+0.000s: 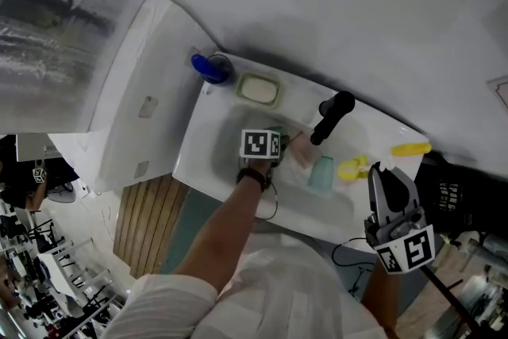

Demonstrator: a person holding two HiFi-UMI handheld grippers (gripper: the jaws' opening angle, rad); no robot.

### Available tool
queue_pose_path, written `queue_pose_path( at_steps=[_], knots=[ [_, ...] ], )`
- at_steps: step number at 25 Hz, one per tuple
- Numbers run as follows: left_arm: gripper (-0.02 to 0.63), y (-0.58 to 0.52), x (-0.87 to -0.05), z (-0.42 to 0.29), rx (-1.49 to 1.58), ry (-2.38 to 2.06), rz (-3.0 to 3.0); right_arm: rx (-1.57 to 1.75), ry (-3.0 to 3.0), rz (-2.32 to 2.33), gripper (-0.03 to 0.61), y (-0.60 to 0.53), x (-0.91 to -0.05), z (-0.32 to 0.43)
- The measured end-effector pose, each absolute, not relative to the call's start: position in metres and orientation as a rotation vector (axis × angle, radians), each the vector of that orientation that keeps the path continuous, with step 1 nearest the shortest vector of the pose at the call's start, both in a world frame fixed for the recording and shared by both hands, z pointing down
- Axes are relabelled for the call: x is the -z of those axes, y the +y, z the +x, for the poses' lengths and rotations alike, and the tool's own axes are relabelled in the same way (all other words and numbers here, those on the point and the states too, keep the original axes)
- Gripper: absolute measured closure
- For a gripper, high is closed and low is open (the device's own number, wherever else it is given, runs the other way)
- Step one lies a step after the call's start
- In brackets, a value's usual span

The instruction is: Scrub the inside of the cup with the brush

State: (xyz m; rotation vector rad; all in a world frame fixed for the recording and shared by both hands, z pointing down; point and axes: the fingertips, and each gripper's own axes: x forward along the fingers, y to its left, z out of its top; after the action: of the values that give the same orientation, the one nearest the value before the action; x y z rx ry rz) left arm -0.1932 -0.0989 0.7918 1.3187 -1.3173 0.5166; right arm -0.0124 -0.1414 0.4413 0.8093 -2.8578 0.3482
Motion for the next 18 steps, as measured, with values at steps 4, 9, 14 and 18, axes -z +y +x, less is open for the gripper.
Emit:
queue_pose_path(
  at_steps=[4,9,14,18],
  knots=[
    [0.298,-0.104,-0.771,-0.194,-0.517,-1.343,1.406,-0.336,-2.874,0.815,0.548,-0.140,-0.434,-0.009],
    [0.301,-0.109,-0.731,-0.192,-0.505,-1.395,1.543,-0.313,-2.910,0.818,0.548,-0.135,-0.420,-0.006],
    [0.302,-0.111,-0.659,-0.189,-0.509,-1.472,1.732,-0.263,-2.980,0.799,0.548,-0.127,-0.392,-0.010],
    [0.302,-0.100,-0.607,-0.172,-0.582,-1.493,1.924,-0.223,-3.052,0.758,0.548,-0.117,-0.361,-0.018]
  ],
)
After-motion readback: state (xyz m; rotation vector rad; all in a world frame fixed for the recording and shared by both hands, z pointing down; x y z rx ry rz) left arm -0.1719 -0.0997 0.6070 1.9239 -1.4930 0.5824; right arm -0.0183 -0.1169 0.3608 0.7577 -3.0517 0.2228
